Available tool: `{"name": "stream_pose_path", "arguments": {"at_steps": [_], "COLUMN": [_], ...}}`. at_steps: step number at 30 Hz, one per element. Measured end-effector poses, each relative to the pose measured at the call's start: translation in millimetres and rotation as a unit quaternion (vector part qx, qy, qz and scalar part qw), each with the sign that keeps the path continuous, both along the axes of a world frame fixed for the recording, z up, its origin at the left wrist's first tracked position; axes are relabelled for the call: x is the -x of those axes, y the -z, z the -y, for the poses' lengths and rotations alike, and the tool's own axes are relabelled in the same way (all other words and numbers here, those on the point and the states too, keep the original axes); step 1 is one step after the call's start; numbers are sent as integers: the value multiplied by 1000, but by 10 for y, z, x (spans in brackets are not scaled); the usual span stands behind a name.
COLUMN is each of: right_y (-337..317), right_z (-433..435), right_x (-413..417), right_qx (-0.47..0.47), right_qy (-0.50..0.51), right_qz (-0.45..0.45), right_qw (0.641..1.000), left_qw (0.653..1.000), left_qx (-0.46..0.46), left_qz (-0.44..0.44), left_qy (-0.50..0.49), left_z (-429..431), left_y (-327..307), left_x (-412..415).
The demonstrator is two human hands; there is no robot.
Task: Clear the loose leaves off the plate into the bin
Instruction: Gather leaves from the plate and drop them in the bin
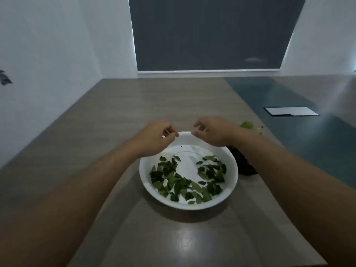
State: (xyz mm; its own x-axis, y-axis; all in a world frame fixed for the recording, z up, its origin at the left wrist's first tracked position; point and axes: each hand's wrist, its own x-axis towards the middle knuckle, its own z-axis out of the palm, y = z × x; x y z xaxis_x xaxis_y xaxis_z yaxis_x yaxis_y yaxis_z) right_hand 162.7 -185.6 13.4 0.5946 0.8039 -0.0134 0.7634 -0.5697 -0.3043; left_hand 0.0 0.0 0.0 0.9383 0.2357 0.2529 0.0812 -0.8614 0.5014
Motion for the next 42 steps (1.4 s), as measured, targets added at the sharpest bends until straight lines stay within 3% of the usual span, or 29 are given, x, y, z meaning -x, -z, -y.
{"name": "stream_pose_path", "arguments": {"at_steps": [6, 17, 33, 36, 39, 42], "right_y": [53, 222, 15, -79, -173, -186], "right_z": [292, 377, 502, 533, 529, 517], "right_x": [465, 358, 592, 709, 741, 692], "right_qx": [62, 145, 255, 288, 280, 231], "right_qy": [-8, -5, -50, -64, -66, -49], "right_qz": [17, -13, 47, 54, 50, 43], "right_qw": [998, 989, 965, 954, 956, 971], "left_qw": [987, 964, 939, 944, 963, 974], "left_qx": [-103, -119, -227, -200, -107, -123], "left_qz": [-124, -236, -252, -251, -238, -186], "left_qy": [23, 31, 58, 71, 63, 41], "left_z": [229, 320, 190, 167, 159, 168], "left_y": [194, 372, 34, -6, -47, -18], "left_x": [283, -227, 411, 537, 563, 504]}}
